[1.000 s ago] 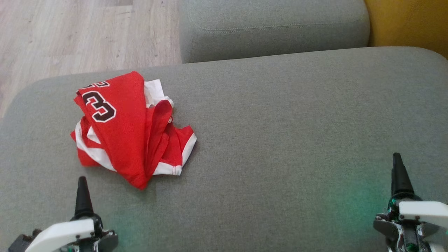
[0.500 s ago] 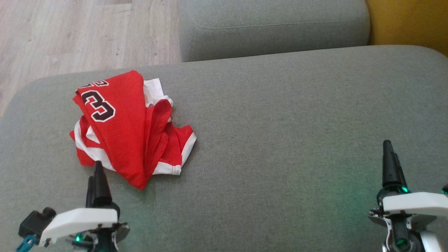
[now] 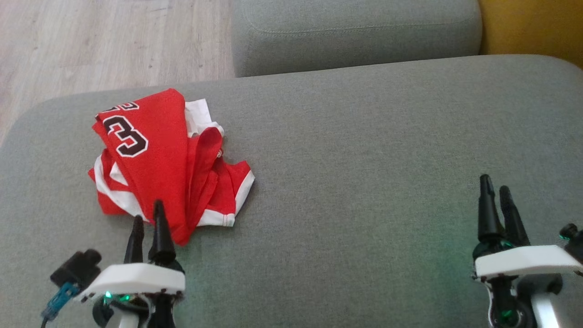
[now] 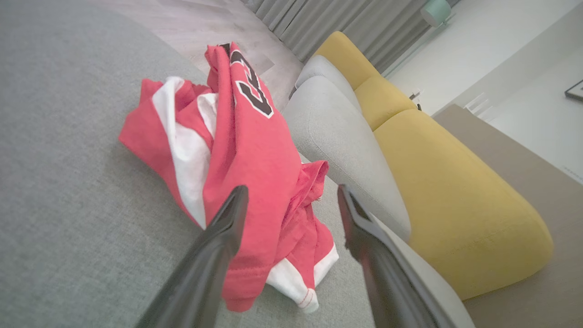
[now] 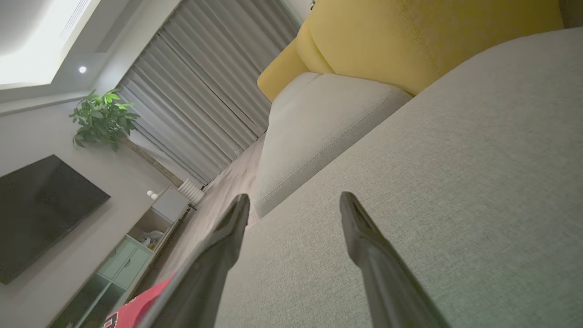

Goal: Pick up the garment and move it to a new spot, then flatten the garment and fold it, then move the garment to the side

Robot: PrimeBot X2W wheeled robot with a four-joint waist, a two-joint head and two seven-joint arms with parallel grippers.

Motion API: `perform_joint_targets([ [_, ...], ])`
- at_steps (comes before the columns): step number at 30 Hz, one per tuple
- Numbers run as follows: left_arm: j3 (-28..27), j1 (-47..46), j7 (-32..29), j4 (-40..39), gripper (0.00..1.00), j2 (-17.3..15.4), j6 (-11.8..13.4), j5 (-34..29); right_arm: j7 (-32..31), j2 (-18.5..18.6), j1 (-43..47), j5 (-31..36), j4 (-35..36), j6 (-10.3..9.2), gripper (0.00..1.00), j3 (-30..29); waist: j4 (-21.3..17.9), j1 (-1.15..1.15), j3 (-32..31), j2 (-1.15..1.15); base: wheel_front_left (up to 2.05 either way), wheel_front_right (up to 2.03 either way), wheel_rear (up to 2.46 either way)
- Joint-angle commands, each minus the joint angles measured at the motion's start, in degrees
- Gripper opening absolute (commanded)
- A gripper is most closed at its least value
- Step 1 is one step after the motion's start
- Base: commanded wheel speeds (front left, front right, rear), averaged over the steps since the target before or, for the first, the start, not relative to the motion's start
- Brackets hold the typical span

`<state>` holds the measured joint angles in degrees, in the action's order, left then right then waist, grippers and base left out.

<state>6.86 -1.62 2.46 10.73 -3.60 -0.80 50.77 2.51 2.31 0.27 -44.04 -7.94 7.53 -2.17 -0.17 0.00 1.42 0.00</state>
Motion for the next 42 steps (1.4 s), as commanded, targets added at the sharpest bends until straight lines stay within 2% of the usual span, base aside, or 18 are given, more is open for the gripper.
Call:
perform_joint_targets([
  [1,0.3,-3.52,0.97,-2.11,1.0,-1.39,0.84,-2.71,0.86,0.34,-2.34,2.84,2.65,-0.02,1.0,1.12,-0.04,0.0,-0.01,0.0,0.0,0.0,0.0],
  [18,10.22,-6.98,3.83,-3.06,1.0,-5.75,8.01,-15.57,3.73,0.4,-2.23,17.48,4.71,-0.03,1.0,3.85,-0.6,0.0,0.24,0.0,0.0,0.0,0.0],
  [29,15.55,-8.87,5.67,-3.27,1.0,-7.69,10.94,-22.29,5.59,0.43,-2.05,26.72,6.66,-0.03,1.0,5.39,-0.9,0.0,0.28,0.0,0.0,0.0,0.0],
  [38,20.09,-10.19,7.02,-2.26,1.0,-9.06,11.63,-27.66,6.94,0.46,-1.86,33.93,7.88,-0.03,1.0,6.34,-0.89,0.0,0.13,0.0,0.0,0.0,0.0],
  [42,21.38,-10.49,7.86,-1.21,1.0,-9.18,13.29,-30.2,7.79,0.47,-1.68,38.42,8.52,-0.03,1.0,6.93,-0.96,0.0,-0.05,0.0,0.0,0.0,0.0],
])
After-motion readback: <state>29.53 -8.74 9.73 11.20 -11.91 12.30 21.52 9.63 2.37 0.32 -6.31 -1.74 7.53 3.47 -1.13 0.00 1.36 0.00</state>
